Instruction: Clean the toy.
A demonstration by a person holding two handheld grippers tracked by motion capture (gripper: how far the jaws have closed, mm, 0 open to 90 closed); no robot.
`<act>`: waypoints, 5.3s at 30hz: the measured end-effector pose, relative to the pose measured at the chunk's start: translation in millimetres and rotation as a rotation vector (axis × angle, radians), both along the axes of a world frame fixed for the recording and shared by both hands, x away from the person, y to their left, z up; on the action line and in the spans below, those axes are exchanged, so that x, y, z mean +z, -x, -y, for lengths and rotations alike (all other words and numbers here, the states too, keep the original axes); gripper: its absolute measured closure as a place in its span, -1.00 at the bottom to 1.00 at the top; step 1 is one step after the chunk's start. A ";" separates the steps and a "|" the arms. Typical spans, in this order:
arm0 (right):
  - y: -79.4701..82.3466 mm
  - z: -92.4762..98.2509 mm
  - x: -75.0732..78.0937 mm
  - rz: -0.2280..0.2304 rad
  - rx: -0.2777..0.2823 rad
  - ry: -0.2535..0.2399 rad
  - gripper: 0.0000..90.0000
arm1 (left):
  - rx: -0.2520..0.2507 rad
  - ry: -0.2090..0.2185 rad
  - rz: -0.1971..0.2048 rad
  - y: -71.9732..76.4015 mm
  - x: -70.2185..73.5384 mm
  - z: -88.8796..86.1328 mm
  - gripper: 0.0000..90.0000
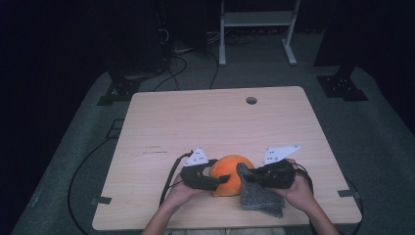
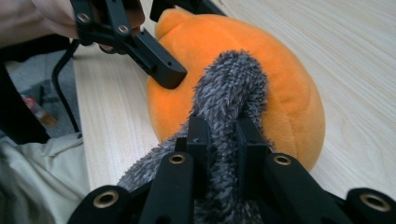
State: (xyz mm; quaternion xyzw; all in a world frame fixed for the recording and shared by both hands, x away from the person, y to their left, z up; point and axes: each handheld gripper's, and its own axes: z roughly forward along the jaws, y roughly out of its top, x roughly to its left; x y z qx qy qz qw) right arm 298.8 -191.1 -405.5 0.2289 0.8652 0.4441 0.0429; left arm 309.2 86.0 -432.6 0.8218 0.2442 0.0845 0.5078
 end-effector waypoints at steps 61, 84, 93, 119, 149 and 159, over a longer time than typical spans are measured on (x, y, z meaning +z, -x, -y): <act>-6.1 9.9 10.2 0.027 -0.044 0.081 0.74 | -0.057 -0.014 0.157 5.9 0.7 -8.5 -0.25; 6.9 -13.8 28.4 0.085 0.016 0.050 0.76 | -0.119 -0.138 0.304 23.9 7.3 9.4 -0.21; -14.5 22.8 -5.2 -0.061 -0.073 0.023 0.76 | -0.055 -0.047 0.150 5.3 1.9 -7.6 -0.37; -1.6 -12.0 -4.6 -0.029 0.021 0.028 0.76 | 0.054 0.089 -0.027 -7.6 8.8 -7.8 -0.59; -3.9 -2.8 -7.0 -0.056 0.030 0.001 0.73 | -0.002 0.053 -0.116 -7.7 1.9 -15.2 -0.43; -8.5 -5.9 -6.2 0.030 -0.066 0.016 0.74 | 0.011 -0.012 0.082 -7.5 -11.4 -10.3 -0.51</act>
